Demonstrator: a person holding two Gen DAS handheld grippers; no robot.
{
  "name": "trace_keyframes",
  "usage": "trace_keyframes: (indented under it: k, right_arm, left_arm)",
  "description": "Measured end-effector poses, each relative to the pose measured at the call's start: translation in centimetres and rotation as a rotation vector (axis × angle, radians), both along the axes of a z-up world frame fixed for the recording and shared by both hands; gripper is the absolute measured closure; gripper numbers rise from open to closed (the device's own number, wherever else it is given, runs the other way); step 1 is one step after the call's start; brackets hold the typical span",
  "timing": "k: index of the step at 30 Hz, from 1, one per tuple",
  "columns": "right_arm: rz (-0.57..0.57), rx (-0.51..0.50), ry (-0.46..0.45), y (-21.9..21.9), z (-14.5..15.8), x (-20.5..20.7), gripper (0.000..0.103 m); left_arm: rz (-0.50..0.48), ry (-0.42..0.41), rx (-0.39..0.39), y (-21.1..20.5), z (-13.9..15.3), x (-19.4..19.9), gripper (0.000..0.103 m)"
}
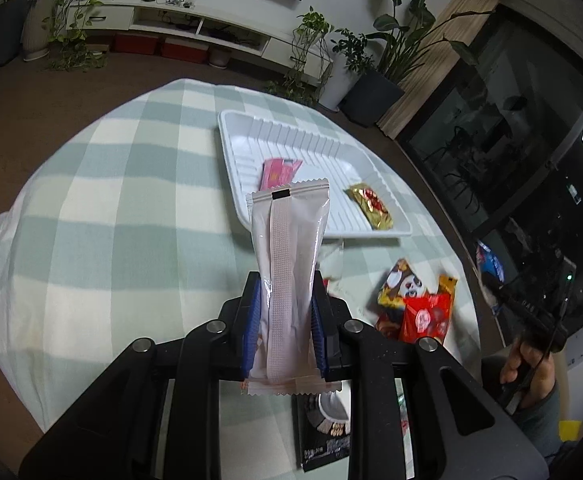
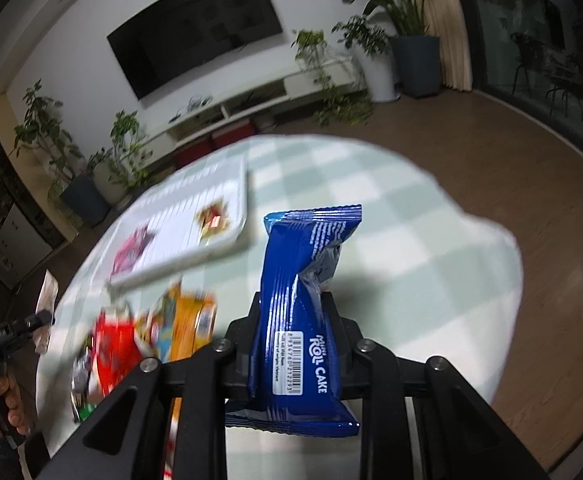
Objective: Organize snacks
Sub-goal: 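Lift the pale pink bar and blue packet and carry both over the tray, then open both tools to set the pale pink bar and blue packet in the tray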
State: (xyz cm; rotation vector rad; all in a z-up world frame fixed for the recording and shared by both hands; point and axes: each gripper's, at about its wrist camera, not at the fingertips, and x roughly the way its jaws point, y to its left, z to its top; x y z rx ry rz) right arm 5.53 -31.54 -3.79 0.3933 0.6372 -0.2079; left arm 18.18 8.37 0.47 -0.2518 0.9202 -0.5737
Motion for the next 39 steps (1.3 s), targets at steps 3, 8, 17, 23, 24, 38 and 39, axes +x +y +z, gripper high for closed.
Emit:
trace_keyframes:
  k: [3, 8, 17, 23, 24, 38, 39]
  right_arm:
    - [0.006, -0.048, -0.053, -0.8, 3.4, 1.4, 0.076]
    - [0.08, -0.122, -0.138, 0.9, 8.5, 4.8, 0.076]
    - [0.297, -0.168, -0.127, 7.4, 9.5, 14.4, 0.076]
    - [0.373, -0.166, -0.018, 8.9, 6.5, 19.7, 0.076]
    - [0.377, -0.162, 0.001, 8.9, 5.8, 20.4, 0.076]
    - [0.428, -0.182, 0.223, 10.2, -1.7, 25.8, 0.076]
    - [0.428, -0.188, 0.234, 10.3, -2.1, 26.0, 0.076]
  left_arm:
    - [-0.01, -0.014, 0.01, -1.0, 1.2, 1.8, 0.083]
    - [-0.027, -0.041, 0.007, -3.4, 3.6, 5.1, 0.083]
    - [-0.101, -0.035, 0.052, -10.6, 4.8, 10.4, 0.083]
    - [-0.106, 0.02, 0.075, -13.3, 1.3, 13.3, 0.083]
    - [-0.105, 0.029, 0.082, -13.6, 0.4, 13.8, 0.083]
    - [-0.104, 0.079, 0.201, -16.5, -5.5, 15.9, 0.082]
    - [-0.103, 0.084, 0.205, -16.5, -5.8, 16.0, 0.082]
